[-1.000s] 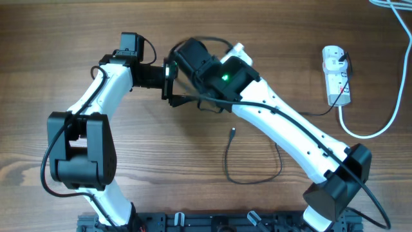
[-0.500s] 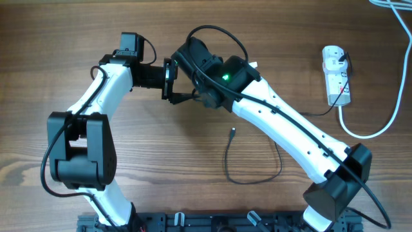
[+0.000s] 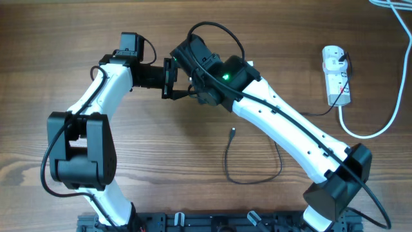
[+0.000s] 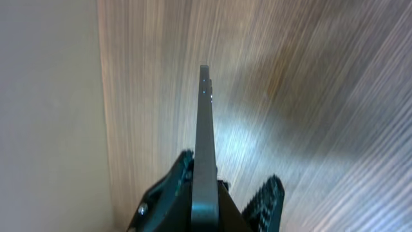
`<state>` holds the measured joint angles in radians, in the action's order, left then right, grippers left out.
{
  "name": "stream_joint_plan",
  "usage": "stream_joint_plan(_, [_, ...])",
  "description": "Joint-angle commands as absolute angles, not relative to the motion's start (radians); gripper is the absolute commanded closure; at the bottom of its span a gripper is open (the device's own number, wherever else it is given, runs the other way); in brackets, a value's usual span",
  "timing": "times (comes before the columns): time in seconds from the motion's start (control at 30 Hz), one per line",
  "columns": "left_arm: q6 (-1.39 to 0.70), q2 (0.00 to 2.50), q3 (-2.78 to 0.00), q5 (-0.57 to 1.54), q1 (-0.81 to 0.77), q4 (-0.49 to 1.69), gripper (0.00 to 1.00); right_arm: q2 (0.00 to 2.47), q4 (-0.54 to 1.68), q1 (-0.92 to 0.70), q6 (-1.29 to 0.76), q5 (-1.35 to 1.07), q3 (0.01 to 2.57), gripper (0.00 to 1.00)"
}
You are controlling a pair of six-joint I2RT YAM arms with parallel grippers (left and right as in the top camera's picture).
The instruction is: Plug charger to phone and switch on socket
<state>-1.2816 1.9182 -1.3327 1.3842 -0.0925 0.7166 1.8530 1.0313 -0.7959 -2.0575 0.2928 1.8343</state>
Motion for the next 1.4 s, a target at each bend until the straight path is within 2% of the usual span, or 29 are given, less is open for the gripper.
stream_joint_plan(0.0, [-1.296,1.891,-1.337,1.390,-0.094,0.716,0.41,1.812,1.016,-0.797,-2.071,0.237,1.844,0.96])
stream_joint_plan(0.4, [-1.296,1.891,-1.337,1.390,-0.093,0.716,0.49,1.812,1.011,-0.797,-2.071,0.272,1.844,0.96])
stream_joint_plan(0.67, [-1.304,1.891,-1.337,1.390,-0.093,0.716,0.61,1.812,1.009,-0.797,-2.072,0.272,1.844,0.96])
stream_joint_plan(1.37, [-1.318,1.891,-1.337,1.390,-0.078,0.717,0.68,1.812,0.979,-0.797,-2.071,0.299,1.844,0.96])
